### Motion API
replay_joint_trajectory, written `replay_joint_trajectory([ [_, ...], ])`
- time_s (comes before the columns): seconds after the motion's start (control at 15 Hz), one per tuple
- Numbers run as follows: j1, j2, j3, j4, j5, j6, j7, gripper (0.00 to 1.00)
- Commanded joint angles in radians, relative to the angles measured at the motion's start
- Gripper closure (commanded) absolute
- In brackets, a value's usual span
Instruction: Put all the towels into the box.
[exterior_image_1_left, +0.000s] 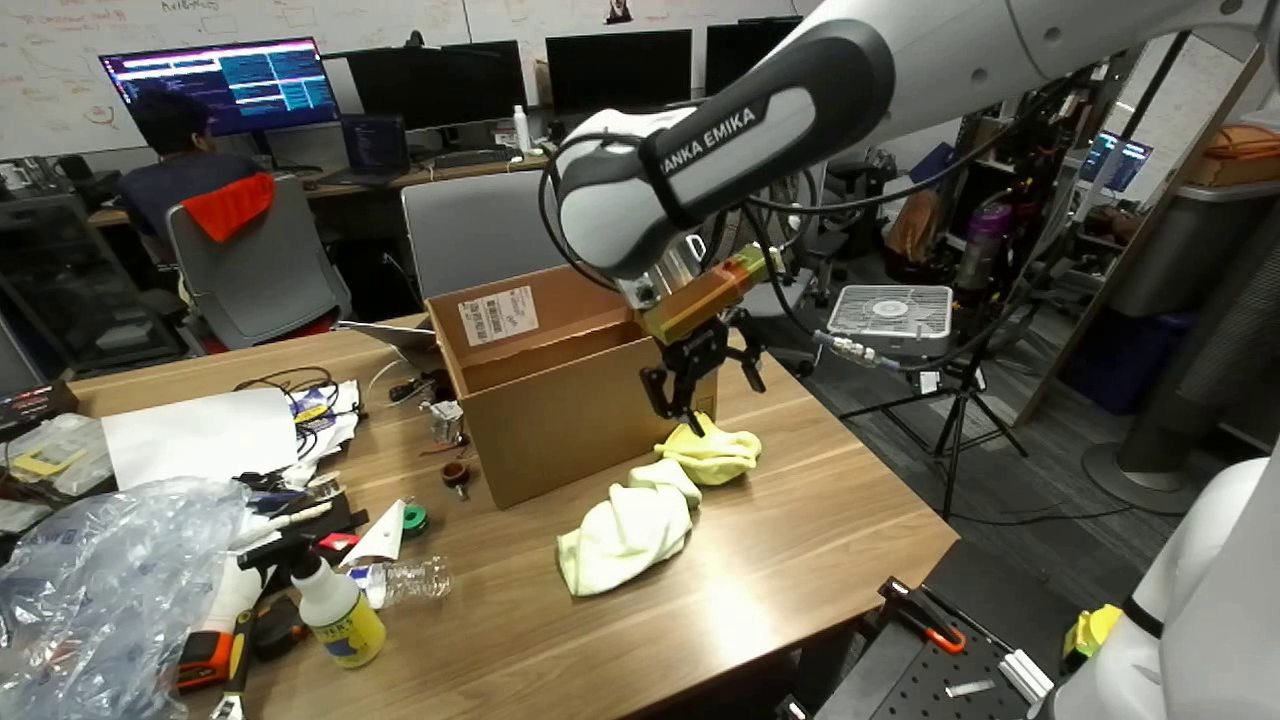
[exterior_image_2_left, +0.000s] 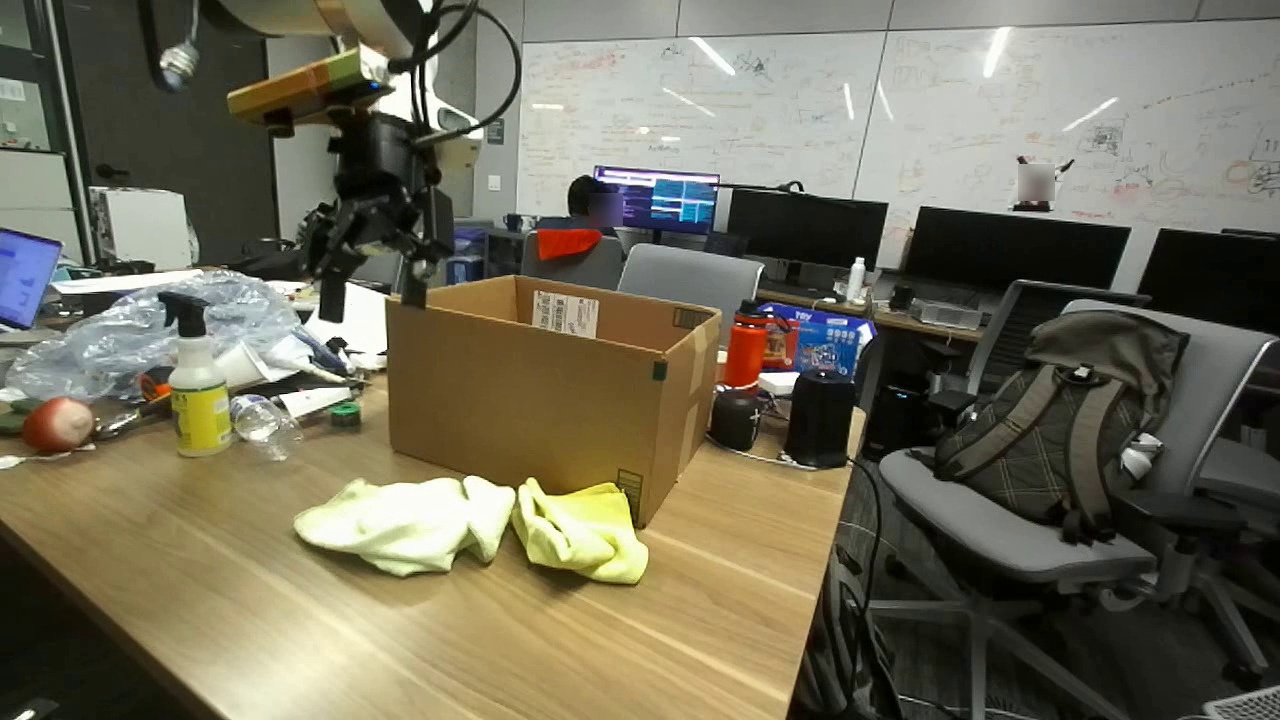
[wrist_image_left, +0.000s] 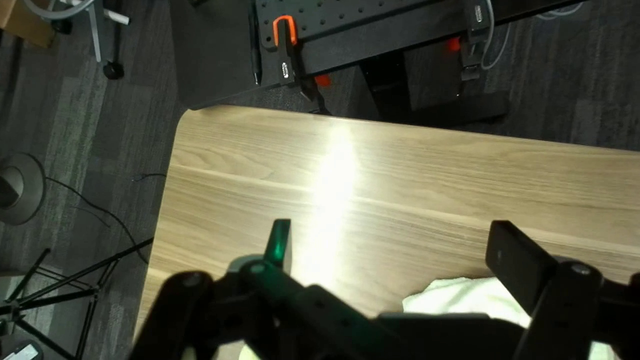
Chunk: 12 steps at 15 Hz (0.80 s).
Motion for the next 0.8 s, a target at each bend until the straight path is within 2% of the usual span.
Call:
replay_joint_trajectory([
  [0.0, -0.012, -0.004, 0.018, -0.099, -0.001, 0.148, -0.018, 0.0],
  [0.4, -0.019, 0.077, 0.008, -0.158, 0.006, 0.392, -0.011, 0.0],
  [0.73, -0.025, 0.145, -0.004, -0.156, 0.006, 0.504, -0.005, 0.0],
])
